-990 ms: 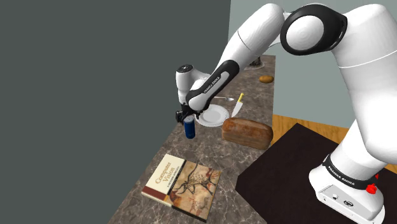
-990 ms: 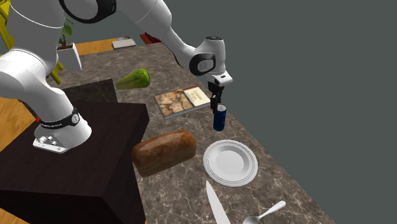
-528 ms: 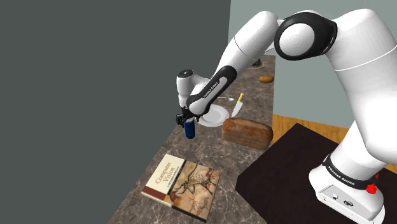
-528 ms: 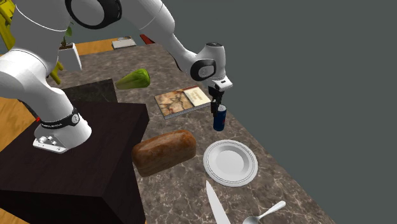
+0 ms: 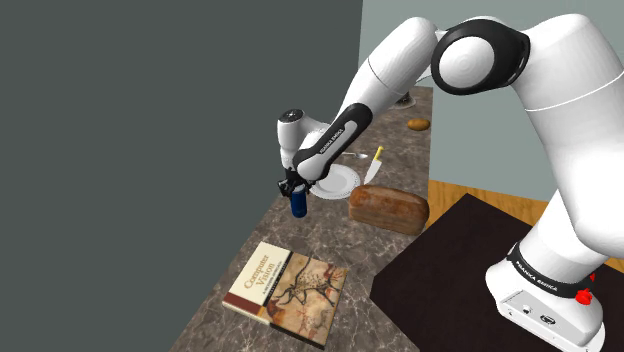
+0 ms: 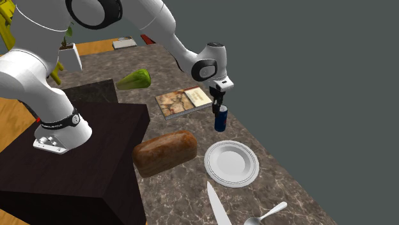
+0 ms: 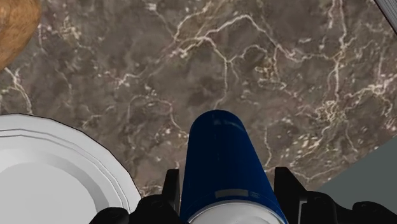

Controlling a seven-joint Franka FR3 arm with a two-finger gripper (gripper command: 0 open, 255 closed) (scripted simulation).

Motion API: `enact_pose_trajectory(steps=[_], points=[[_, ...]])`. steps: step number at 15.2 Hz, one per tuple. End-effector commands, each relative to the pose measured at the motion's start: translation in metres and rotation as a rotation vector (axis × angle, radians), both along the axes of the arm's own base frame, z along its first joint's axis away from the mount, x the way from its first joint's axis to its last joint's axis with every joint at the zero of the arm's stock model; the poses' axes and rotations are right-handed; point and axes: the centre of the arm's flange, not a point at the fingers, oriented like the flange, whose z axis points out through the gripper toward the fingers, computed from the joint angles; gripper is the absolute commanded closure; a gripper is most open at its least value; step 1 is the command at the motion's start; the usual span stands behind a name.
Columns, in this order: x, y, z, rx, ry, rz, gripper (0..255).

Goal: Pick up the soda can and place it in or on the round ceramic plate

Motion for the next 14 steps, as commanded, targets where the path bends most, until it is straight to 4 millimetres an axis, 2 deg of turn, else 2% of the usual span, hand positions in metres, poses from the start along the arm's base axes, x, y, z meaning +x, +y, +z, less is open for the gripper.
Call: enact_pose_trajectory(steps=[1,6,14], points=[[0.000,-0.001,0.000,-0.001,0.001,-0.001,255],[0.000,0.000,-0.001,-0.001,0.001,-0.001,255],[0.000,0.000,0.042,-0.001,0.001,-0.001,255]])
